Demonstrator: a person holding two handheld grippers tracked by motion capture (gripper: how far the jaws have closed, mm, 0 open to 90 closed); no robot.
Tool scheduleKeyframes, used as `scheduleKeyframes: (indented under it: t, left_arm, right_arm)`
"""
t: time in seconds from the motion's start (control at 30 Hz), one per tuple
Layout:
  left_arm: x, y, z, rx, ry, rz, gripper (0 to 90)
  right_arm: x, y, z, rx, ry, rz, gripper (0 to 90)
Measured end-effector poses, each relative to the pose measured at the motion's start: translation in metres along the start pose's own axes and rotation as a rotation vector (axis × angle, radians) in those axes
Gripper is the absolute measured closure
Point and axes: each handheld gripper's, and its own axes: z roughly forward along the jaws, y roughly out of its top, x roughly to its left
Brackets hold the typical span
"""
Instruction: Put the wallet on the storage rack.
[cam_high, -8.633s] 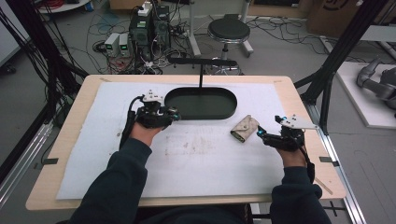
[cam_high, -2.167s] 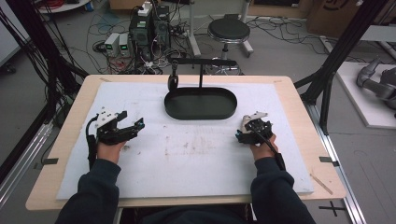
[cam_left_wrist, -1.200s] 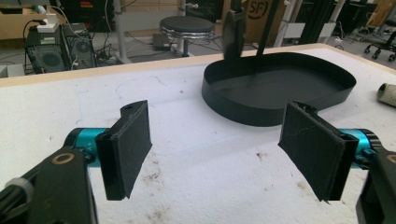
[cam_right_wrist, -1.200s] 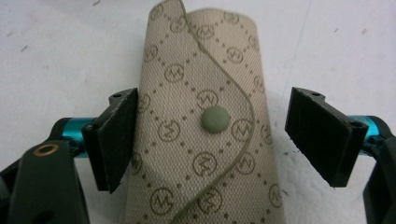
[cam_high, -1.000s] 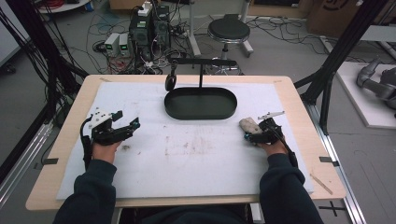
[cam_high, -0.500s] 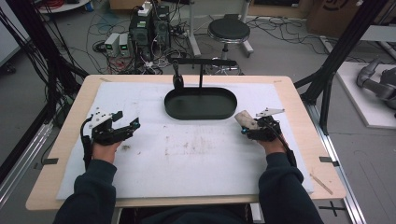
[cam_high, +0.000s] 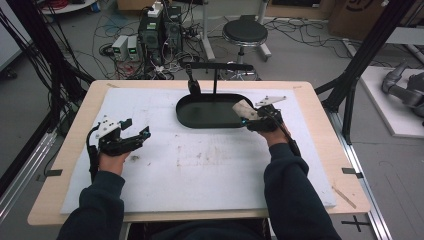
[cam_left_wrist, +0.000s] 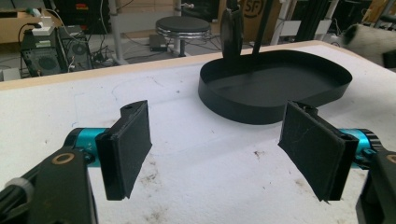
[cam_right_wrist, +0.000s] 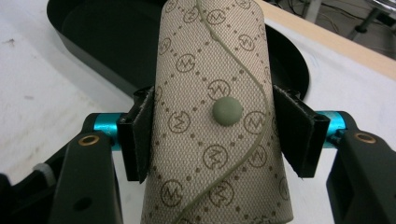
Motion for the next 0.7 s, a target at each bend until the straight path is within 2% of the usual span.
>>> scheduleKeyframes:
  t: [0.2, 0.43, 0.53, 0.57, 0.63, 0.7]
  left_arm:
    - [0.000, 0.000, 0.000, -0.006, -0.006, 0.005, 24.6]
    - [0.000, 0.000, -0.002, -0.011, -0.006, 0.009, 24.5]
    - [0.001, 0.000, -0.003, -0.012, -0.005, 0.007, 24.6]
    - [0.002, -0.001, -0.003, -0.010, -0.004, 0.007, 24.6]
    - [0.002, -0.001, -0.004, -0.011, -0.001, 0.003, 24.6]
    - [0.003, -0.001, -0.005, -0.015, 0.000, 0.001, 24.6]
  right_arm:
    - [0.006, 0.022, 0.031, 0.000, 0.021, -0.011, 36.8]
    - [0.015, 0.043, 0.073, 0.015, 0.005, -0.038, 36.8]
    - [0.017, 0.046, 0.086, 0.035, -0.001, -0.042, 36.8]
    - [0.018, 0.048, 0.092, 0.059, 0.001, -0.036, 36.8]
    - [0.019, 0.047, 0.097, 0.048, -0.021, -0.048, 36.8]
    - [0.020, 0.046, 0.102, 0.061, -0.033, -0.035, 36.6]
